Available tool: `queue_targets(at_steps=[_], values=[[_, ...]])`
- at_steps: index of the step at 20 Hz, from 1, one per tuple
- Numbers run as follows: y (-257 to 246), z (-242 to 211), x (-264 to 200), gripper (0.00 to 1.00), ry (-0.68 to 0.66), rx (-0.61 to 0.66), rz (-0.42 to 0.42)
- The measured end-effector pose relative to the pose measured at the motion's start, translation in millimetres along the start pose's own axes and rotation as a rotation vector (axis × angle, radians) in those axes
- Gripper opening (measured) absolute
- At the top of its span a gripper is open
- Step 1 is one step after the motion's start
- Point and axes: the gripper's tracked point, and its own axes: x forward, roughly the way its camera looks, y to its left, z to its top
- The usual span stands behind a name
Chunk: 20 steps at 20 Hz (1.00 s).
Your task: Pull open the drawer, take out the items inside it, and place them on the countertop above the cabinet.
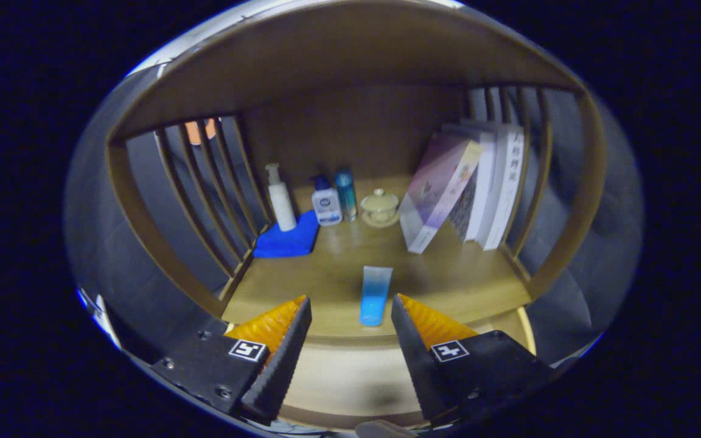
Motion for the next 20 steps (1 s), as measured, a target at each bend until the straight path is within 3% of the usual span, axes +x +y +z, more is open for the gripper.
queue_targets(at_steps=[6,9,14,20], values=[[15.0,-6.2,-86.1,1.0,-0.261,0.028,0.107],[13.9,-12.8,-124.5,0.98,-0.368,0.011,0.103],[6.9,-45.4,-164.4,1.0,-0.435,0.032,0.11],[-17.6,-90.4,-182.1,1.0,-0.514,0.092,0.064]])
